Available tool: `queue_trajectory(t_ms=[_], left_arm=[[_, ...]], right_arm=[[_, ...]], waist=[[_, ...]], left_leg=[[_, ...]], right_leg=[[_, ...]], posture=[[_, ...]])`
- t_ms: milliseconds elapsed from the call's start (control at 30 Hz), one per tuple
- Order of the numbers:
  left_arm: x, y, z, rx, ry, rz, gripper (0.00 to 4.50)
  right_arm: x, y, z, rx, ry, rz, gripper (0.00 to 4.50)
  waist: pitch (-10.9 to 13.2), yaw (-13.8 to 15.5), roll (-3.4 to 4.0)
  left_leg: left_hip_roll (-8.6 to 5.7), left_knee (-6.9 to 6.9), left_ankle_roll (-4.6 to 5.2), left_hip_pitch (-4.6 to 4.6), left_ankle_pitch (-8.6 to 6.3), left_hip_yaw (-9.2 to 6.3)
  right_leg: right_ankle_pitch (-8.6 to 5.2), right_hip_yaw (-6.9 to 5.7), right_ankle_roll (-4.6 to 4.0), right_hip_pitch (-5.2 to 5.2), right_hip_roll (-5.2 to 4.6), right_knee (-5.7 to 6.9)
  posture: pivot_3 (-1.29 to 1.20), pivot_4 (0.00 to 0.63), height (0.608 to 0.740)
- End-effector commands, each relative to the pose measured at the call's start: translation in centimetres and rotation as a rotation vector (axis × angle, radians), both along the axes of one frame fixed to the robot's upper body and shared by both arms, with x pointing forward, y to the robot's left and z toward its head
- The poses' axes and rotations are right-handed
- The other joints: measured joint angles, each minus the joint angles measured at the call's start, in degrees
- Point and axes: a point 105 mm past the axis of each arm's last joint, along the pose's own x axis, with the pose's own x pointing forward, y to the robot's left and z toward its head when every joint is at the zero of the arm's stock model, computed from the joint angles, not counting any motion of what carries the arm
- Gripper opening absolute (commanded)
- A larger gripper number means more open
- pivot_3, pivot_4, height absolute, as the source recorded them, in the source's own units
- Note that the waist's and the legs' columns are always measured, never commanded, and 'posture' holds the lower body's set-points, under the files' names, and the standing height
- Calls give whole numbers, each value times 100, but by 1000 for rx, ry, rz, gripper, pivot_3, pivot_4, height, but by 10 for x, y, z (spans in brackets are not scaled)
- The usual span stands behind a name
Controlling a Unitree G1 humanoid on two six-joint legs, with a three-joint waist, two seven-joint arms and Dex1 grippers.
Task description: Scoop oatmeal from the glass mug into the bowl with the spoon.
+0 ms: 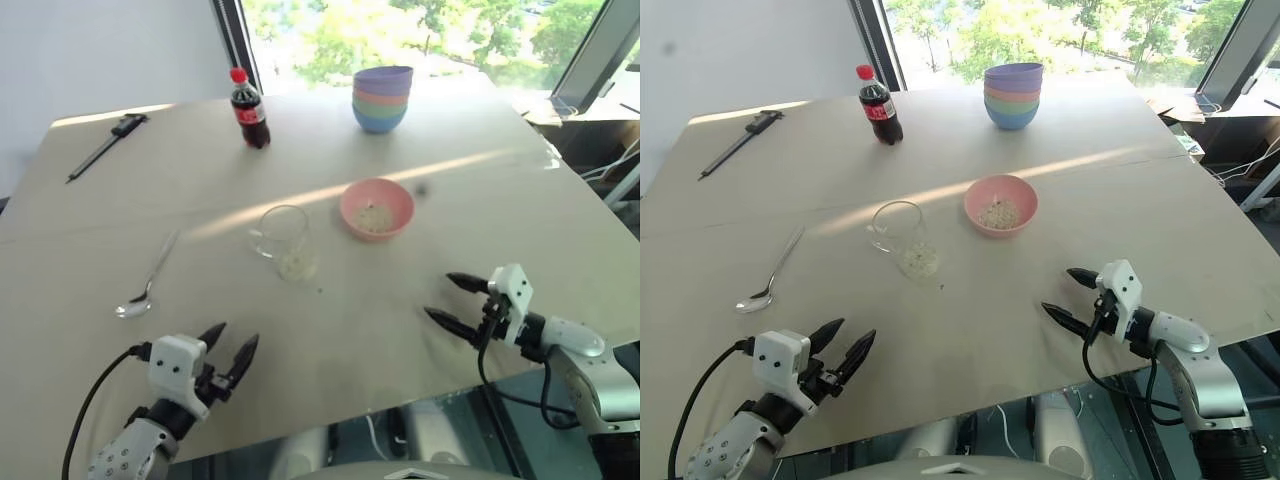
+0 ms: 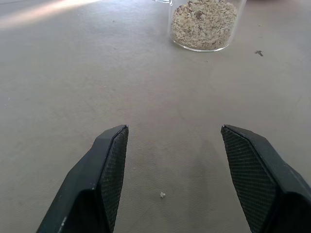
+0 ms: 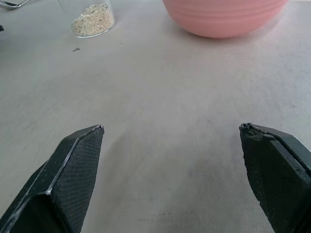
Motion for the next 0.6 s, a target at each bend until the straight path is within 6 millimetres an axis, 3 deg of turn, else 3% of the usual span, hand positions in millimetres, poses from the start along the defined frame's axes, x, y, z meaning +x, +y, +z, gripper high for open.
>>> queue_trajectory(t_ms=[33, 600], left_arm=[[0, 1, 6, 14, -34, -13, 3136], [11, 0, 9, 20, -44, -59, 3136]], right_arm=[[1, 1, 10, 2, -48, 23, 4500], [-1, 8, 12, -4, -42, 67, 4500]], waist=[[0, -1, 0], [0, 2, 0]], left_leg=[[0, 0, 0, 0, 0, 0], [0, 0, 0, 1, 0, 1]], right_leg=[[0, 0, 0, 0, 0, 0], [3, 1, 2, 0, 0, 1]], posture=[[0, 150, 740], [0, 150, 740]])
